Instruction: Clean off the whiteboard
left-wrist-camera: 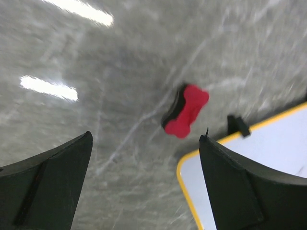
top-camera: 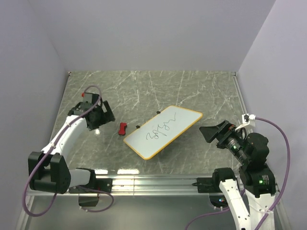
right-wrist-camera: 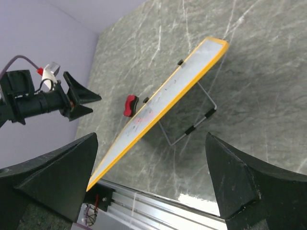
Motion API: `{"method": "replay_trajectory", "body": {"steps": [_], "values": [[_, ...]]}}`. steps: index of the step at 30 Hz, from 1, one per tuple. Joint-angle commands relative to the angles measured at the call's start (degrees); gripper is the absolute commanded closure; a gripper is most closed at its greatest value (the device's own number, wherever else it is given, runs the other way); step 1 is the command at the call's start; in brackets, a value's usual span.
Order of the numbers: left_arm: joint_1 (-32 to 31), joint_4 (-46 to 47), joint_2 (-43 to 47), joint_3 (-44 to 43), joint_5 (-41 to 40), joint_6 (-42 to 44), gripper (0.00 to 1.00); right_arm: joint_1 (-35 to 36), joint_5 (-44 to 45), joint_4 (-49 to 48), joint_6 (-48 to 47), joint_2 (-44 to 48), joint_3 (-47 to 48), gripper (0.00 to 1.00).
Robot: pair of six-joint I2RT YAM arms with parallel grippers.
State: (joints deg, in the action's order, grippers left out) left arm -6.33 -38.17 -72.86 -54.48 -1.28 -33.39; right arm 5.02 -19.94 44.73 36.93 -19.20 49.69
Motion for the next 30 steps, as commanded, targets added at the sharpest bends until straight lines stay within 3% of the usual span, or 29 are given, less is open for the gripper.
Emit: {"method": "replay_trajectory", "body": {"steps": [1,6,11,22,28,30], "values": [[-5.2,4.0,1.7,2.4,0.8,-0.4,0.04,0.3,0.9,1.2,-1.2,-0.9,-0.5,0.00],[-12.6,6.2,-3.2,2.8,-1.9,0.2,0.06,0.4,0.1,1.2,-2.2,-1.6,-2.4,0.00],[-13.0,8.6,-9.1,1.1,-2.9,1.7,0.06,0.5,0.7,2.1,-2.9,-1.9,-3.4,0.00],[-13.1,9.9,-22.5,-4.7,-3.4,6.1,0.18,0.5,2.8,3.3,-5.7,-3.1,-2.5,0.00],[-13.1,10.4,-26.6,-5.0,-3.0,6.1,0.50,0.5,0.6,0.9,-5.3,-5.8,-0.3,0.00],[-13.1,10.9,-26.9,-4.5,-3.1,5.5,0.65,0.5,-0.1,0.1,-4.8,-6.8,0.5,0.00]]}}
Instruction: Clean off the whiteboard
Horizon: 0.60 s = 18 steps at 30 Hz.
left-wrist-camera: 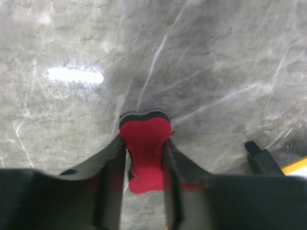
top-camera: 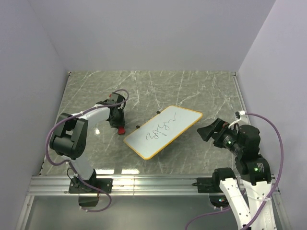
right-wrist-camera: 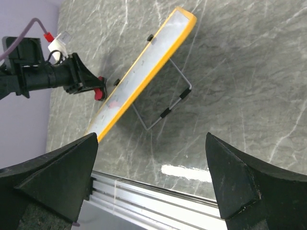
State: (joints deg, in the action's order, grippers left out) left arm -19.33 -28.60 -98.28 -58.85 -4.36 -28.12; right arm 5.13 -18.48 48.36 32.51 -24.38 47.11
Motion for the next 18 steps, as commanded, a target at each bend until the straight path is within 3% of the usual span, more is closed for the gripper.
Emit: {"method": "replay_trajectory", "body": {"steps": [1,4,9,15,18], "values": [[-0.1,1.5,-2.1,0.4,-0.1,0.2,0.69,0.4,-2.1,-4.3,-0.1,-2.6,3.7,0.00],[-0.1,1.5,-3.3,0.8,-0.2,-0.4,0.99,0.3,-3.1,-6.6,0.8,-4.7,4.0,0.00],[-0.1,-0.3,-0.6,-1.7,0.6,-0.8,1.00,0.9,-5.6,-9.9,3.8,-8.4,3.1,0.00],[-0.1,-7.6,2.9,-12.3,-0.5,0.9,1.00,1.2,-5.1,-13.6,6.9,-12.4,0.4,0.00],[-0.3,-9.6,4.3,-17.8,2.8,2.4,1.00,1.6,-4.8,-15.3,8.5,-14.8,-0.5,0.00]]}}
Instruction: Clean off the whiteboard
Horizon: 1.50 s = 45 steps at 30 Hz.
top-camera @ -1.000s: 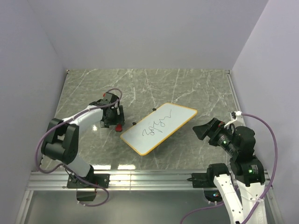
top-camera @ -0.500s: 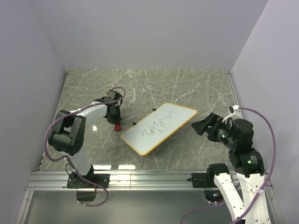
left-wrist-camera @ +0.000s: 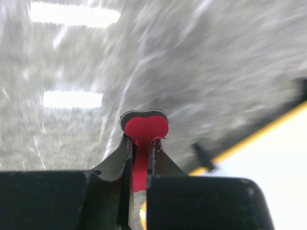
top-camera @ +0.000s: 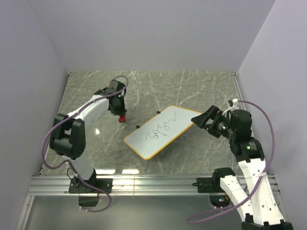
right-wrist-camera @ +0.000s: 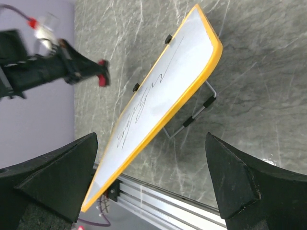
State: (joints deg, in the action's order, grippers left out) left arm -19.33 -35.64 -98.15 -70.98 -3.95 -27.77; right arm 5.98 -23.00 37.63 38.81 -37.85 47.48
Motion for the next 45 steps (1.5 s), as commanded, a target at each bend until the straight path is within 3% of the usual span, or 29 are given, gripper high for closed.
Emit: {"method": "replay_trajectory", "body": {"steps": [1,9,13,21,26,29,32,35,36,45], "values": [[-0.4,-2.7,5.3,-7.6,3.4,3.0,1.00,1.0,0.1,-5.5,2.8,-2.3,-1.3,0.00],[-3.8,-4.6,9.0,-14.9,14.1,8.1,1.00,6.0,4.5,-11.1,5.5,-10.1,-2.6,0.00],[-7.6,-7.1,8.9,-17.4,18.4,11.6,1.00,9.7,8.8,-14.6,5.9,-14.7,-2.3,0.08],[-13.4,-4.1,5.2,-19.7,28.6,11.8,1.00,12.7,12.4,-17.1,7.3,-22.1,0.1,0.42],[-17.4,-4.2,-0.9,-24.9,30.3,12.6,1.00,13.6,14.0,-16.4,6.0,-23.3,1.6,0.53],[-18.5,-3.3,-3.2,-27.7,31.5,12.2,1.00,13.9,14.7,-15.6,5.7,-23.7,2.2,0.65],[-19.7,-2.7,-4.9,-30.3,33.8,12.1,1.00,14.3,15.0,-15.1,5.9,-24.2,2.3,0.85],[-21.4,-2.6,-6.6,-31.9,34.6,12.5,1.00,14.8,15.2,-15.0,6.5,-24.8,2.1,0.92],[-21.7,-2.5,-7.2,-32.1,34.8,12.3,1.00,15.1,15.4,-14.5,6.5,-25.3,2.4,0.99],[-24.3,-1.5,-12.1,-33.6,36.7,8.8,1.00,17.0,16.8,-12.0,7.4,-28.1,4.9,1.00]]}}
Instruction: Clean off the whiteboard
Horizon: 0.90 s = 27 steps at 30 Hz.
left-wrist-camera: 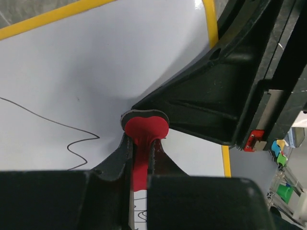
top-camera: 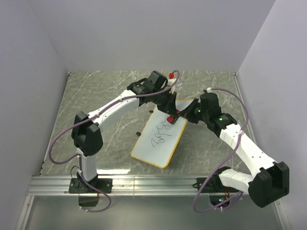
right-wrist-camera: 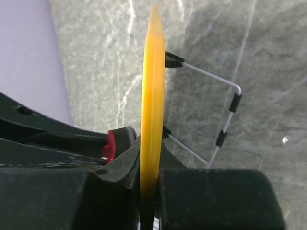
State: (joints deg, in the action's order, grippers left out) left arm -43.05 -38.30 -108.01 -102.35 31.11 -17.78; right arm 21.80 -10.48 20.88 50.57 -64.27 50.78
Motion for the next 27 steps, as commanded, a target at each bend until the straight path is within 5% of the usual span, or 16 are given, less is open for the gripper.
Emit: {"method": "replay_trajectory", "body": {"steps": [1,18,27], "values": [[-0.5,0.6,-2.9,-2.0,1.1,-1.0,1.00,1.2,4.2,4.8,-4.2,-1.9,1.8,1.00],[6.7,17.3,-11.3,14.0,-13.7,-8.9,1.00,1.8,3.5,7.6,-4.7,-2.4,4.8,1.00],[4.9,18.8,-6.4,13.2,-5.5,-6.7,1.00,1.8,3.0,7.7,-5.4,-2.3,4.7,1.00]]}}
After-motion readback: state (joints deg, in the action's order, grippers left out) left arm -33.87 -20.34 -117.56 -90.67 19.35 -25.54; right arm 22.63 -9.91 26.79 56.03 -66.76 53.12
